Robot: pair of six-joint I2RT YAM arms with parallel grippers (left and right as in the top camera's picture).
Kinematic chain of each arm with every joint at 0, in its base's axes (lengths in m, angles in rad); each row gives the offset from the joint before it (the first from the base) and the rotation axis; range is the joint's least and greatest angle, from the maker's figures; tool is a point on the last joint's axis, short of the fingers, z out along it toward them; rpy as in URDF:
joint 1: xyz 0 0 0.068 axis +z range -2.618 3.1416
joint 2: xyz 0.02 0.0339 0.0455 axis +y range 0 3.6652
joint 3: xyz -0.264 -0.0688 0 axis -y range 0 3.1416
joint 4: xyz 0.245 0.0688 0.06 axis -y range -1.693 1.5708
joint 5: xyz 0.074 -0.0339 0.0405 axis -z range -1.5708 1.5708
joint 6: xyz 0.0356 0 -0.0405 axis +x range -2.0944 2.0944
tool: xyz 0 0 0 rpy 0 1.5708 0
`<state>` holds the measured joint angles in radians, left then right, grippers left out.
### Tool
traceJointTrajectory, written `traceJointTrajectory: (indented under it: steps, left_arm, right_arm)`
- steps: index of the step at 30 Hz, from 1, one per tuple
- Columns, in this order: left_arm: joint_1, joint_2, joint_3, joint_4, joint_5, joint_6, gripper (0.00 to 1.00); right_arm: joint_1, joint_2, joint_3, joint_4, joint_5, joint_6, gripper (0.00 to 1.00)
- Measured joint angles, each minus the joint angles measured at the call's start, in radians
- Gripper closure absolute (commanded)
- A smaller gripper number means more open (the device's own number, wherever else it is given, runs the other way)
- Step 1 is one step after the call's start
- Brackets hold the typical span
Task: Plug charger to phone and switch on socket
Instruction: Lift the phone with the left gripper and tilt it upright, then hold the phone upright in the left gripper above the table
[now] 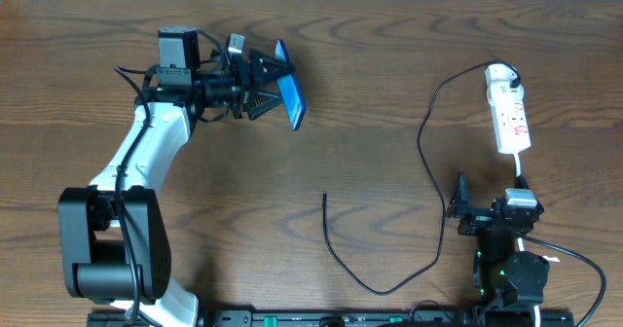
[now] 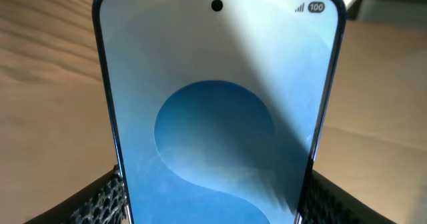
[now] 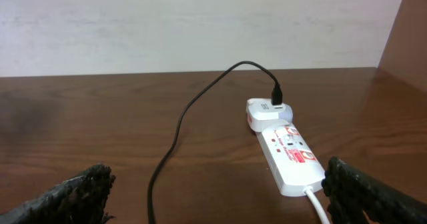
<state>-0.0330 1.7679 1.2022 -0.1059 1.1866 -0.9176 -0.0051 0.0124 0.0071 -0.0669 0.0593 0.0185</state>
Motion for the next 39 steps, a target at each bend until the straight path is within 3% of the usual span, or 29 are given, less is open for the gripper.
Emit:
traceJointTrajectory:
  steps: [9, 16, 24, 39]
  left_arm:
    - [0.0, 0.0, 0.0, 0.155, 0.092, -0.432, 0.93]
    - [0.0, 0.0, 0.0, 0.163, 0.13, -0.628, 0.93]
    - [0.0, 0.0, 0.0, 0.163, 0.151, -0.755, 0.93]
    - [0.0, 0.0, 0.0, 0.163, 0.151, -0.868, 0.93]
  right_arm:
    - [0.0, 0.0, 0.0, 0.0, 0.0, 0.0, 0.01]
    - [0.0, 0.0, 0.0, 0.0, 0.0, 0.0, 0.01]
    - [0.0, 0.0, 0.0, 0.0, 0.0, 0.0, 0.01]
    - [0.0, 0.0, 0.0, 0.0, 0.0, 0.0, 0.01]
